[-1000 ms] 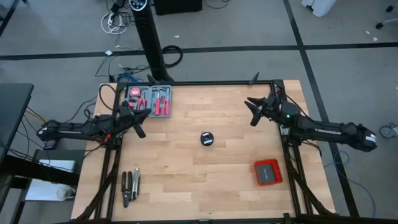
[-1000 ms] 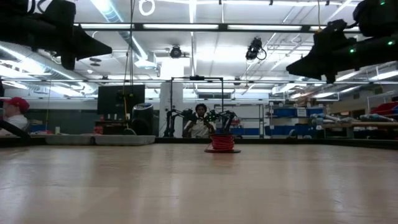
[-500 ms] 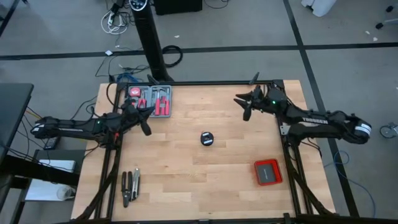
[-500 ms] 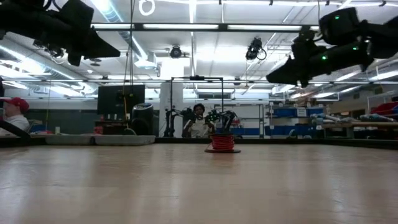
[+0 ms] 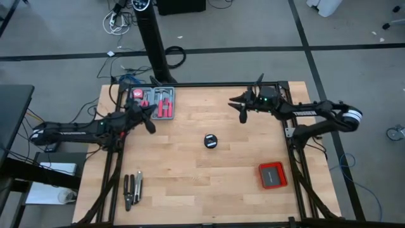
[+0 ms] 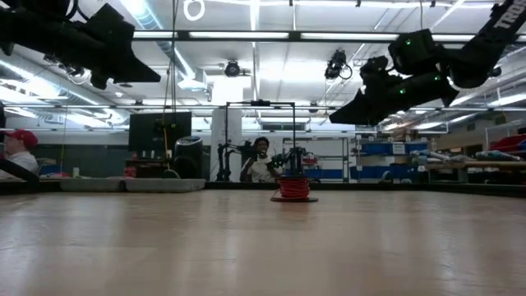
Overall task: Coil cords
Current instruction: Uncoil the red wire from the spool
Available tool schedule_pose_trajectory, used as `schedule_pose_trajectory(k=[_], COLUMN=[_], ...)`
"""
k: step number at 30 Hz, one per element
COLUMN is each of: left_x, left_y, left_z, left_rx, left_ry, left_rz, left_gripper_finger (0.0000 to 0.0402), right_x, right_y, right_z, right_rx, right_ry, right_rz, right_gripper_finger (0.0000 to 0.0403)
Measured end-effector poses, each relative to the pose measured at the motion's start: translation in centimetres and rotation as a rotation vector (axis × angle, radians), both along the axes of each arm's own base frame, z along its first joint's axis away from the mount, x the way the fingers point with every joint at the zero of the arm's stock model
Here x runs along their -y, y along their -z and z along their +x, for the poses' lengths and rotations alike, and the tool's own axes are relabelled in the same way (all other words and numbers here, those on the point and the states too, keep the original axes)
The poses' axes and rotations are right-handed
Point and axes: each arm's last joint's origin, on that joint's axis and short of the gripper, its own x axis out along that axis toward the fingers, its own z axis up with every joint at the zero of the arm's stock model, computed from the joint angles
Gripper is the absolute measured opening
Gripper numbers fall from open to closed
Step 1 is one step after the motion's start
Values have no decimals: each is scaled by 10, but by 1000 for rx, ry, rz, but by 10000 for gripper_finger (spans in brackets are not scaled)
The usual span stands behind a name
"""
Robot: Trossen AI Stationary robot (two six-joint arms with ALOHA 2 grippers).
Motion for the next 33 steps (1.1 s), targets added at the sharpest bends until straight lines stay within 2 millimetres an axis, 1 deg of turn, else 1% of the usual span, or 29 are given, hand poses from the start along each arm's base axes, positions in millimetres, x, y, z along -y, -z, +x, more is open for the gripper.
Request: schedule_pose_trajectory(k=[4, 8, 11, 15, 22, 26, 29, 33], left_x=[-7, -14, -19, -26, -38, -46, -52, -59], left_y=[3, 8, 8, 7, 12, 5, -2, -7], left_z=[4, 9, 14, 18, 26, 36, 45, 54], left_rx=[-29, -71, -72, -58, -35, -77, -143, -184], left_ry=[-50, -86, -84, -63, -7, 51, 76, 107], left_rz=[-3, -8, 13, 21, -75, -132, -129, -120], left_gripper_finger=[0, 0, 0, 0, 0, 0, 0, 0], right_x=[13, 29, 35, 42, 52, 57, 58, 56], right_y=[5, 13, 20, 24, 19, 15, 13, 14], right_z=[2, 7, 12, 21, 36, 41, 43, 44], right_rx=[51, 37, 17, 6, 6, -37, -48, -58], right_ry=[-70, -94, -133, -199, -294, -314, -320, -328], right_rz=[23, 76, 107, 102, 132, 159, 155, 165], right_gripper_finger=[114, 114, 114, 114, 114, 114, 114, 114])
